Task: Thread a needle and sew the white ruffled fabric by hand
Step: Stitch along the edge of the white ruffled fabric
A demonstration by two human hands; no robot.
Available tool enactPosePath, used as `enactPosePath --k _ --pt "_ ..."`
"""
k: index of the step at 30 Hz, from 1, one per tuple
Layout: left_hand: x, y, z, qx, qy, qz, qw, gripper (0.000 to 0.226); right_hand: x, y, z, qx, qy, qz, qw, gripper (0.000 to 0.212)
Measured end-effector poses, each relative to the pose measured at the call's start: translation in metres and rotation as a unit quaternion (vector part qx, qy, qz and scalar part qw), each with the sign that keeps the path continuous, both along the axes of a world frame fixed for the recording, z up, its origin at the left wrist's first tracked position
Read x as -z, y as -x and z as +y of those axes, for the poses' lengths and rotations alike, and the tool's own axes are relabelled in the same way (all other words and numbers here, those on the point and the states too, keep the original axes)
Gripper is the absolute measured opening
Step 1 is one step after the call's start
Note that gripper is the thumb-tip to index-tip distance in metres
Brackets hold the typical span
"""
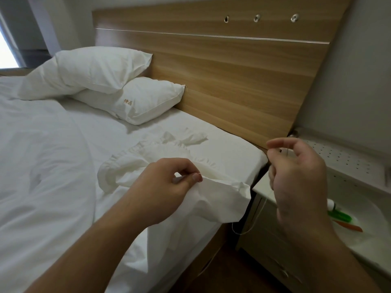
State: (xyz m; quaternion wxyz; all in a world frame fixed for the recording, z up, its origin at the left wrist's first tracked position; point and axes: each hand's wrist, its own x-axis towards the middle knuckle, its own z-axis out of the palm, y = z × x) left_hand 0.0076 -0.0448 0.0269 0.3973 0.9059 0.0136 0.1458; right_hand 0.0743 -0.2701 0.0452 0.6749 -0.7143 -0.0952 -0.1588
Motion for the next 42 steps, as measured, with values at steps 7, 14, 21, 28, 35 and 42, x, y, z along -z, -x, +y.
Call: enactPosePath --k 7,14,21,28,35,42 --pt "-0.003 0.002 -0.006 0.045 0.024 -0.026 0.998 0.019 0.01 0.02 0.026 -0.198 0.24 -0.066 0.948 0.011" --pt "-0.005 0.003 -0.006 0.056 0.043 -0.021 0.997 0.024 0.021 0.016 0.03 -0.121 0.296 -0.112 0.941 0.014" --pt "-0.007 0.005 -0.007 0.052 0.054 -0.017 0.997 0.036 0.016 0.011 0.022 -0.151 0.226 -0.06 0.96 0.016" --pt "-0.011 0.007 -0.008 0.054 0.058 -0.024 0.997 0.04 0.02 0.01 0.024 -0.146 0.217 -0.071 0.963 0.011" --pt "-0.014 0.01 -0.01 0.048 0.07 -0.022 0.996 0.038 0.025 0.016 0.028 -0.128 0.252 -0.113 0.953 0.011" --pt "-0.015 0.01 -0.01 0.018 0.095 -0.015 0.995 0.033 0.024 0.017 0.028 -0.119 0.257 -0.126 0.951 0.015"
